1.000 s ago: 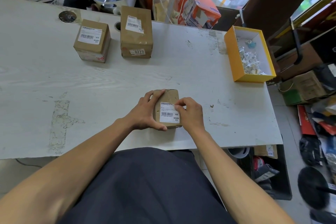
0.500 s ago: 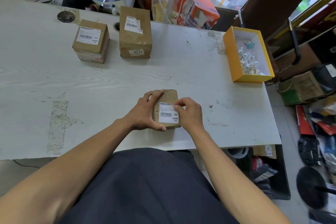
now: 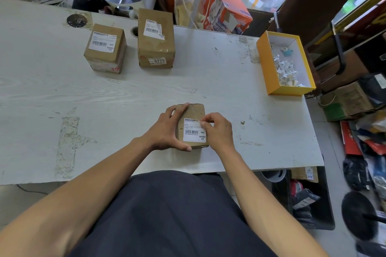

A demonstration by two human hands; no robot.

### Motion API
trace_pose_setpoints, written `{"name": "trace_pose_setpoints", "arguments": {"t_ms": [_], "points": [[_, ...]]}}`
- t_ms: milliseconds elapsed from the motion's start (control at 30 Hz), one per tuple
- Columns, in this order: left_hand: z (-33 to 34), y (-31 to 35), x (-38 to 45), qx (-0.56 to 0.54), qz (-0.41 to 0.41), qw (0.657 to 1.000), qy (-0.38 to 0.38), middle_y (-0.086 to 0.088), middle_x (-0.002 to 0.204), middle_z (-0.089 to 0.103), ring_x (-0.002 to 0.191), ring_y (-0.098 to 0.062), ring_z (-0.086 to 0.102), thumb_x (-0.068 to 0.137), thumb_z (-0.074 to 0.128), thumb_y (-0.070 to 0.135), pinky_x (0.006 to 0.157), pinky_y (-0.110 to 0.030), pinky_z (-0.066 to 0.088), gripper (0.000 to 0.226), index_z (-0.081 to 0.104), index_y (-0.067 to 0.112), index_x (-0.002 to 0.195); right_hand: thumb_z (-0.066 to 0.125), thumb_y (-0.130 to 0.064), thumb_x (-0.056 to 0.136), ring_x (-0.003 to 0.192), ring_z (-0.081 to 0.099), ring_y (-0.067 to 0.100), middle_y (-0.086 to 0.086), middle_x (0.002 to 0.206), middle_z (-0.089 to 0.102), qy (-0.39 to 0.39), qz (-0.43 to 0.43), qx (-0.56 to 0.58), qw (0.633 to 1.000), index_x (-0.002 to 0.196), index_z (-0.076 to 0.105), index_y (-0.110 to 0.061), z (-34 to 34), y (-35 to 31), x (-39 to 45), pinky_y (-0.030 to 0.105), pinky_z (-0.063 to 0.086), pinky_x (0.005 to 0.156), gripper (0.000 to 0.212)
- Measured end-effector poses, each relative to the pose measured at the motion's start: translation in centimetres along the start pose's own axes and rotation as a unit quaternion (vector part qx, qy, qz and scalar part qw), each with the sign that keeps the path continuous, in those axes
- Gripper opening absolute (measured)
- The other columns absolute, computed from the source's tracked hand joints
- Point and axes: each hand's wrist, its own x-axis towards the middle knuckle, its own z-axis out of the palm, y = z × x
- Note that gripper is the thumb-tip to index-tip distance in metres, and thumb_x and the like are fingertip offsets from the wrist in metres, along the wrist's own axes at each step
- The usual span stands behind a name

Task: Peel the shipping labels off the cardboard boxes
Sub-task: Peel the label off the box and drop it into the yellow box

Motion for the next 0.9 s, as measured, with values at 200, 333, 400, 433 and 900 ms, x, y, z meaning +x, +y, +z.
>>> {"name": "trace_pose_setpoints", "arguments": {"t_ms": [200,333,400,433,900], "points": [[-0.02,0.01,0.0,-0.004,-0.003,1.0,-0.004,0.009,0.155,0.014,0.139,-0.026,0.028,0.044,0.089,0.062,0.114,-0.046,0.031,0.138,0.0,0.054,0.149,0.063,-0.016,0.087,0.095,0.061,0.012,-0.005,0.095,0.067,-0.001,0.002,-0.001,1.0,0.085,0.067,-0.015,0.0,-0.04,0.04,0.034,0.05,0.083,0.005],[-0.02,-0.02,0.07,-0.001,-0.003,1.0,-0.005,0.009,0.155,0.013,0.139,-0.026,0.027,0.045,0.09,0.062,0.114,-0.046,0.031,0.138,-0.001,0.053,0.15,0.062,-0.016,0.087,0.094,0.06,0.012,-0.005,0.095,0.066,0.001,0.001,0.001,1.0,0.085,0.066,-0.016,0.06,-0.01,-0.03,0.034,0.049,0.083,0.005],[0.03,-0.05,0.12,0.0,-0.002,1.0,-0.004,0.008,0.155,0.013,0.139,-0.026,0.028,0.045,0.089,0.064,0.114,-0.046,0.032,0.139,-0.001,0.053,0.15,0.062,-0.016,0.088,0.093,0.06,0.012,-0.005,0.095,0.066,-0.001,-0.002,-0.005,1.0,0.085,0.066,-0.016,0.04,-0.06,-0.02,0.035,0.049,0.083,0.005],[0.03,-0.08,0.12,0.001,-0.002,1.0,-0.004,0.008,0.155,0.013,0.138,-0.026,0.028,0.045,0.089,0.064,0.114,-0.047,0.032,0.139,-0.001,0.052,0.15,0.062,-0.016,0.088,0.093,0.06,0.013,-0.005,0.095,0.065,-0.001,-0.003,-0.007,1.0,0.085,0.066,-0.015,0.04,-0.08,-0.01,0.035,0.049,0.083,0.005],[-0.05,-0.07,0.04,-0.006,-0.001,1.0,-0.003,0.009,0.155,0.013,0.139,-0.025,0.028,0.044,0.09,0.062,0.114,-0.045,0.032,0.138,0.0,0.054,0.149,0.06,-0.018,0.09,0.09,0.057,0.011,-0.007,0.094,0.063,-0.001,-0.007,-0.025,1.0,0.085,0.064,-0.018,0.08,-0.05,-0.12,0.027,0.042,0.075,0.006]]}}
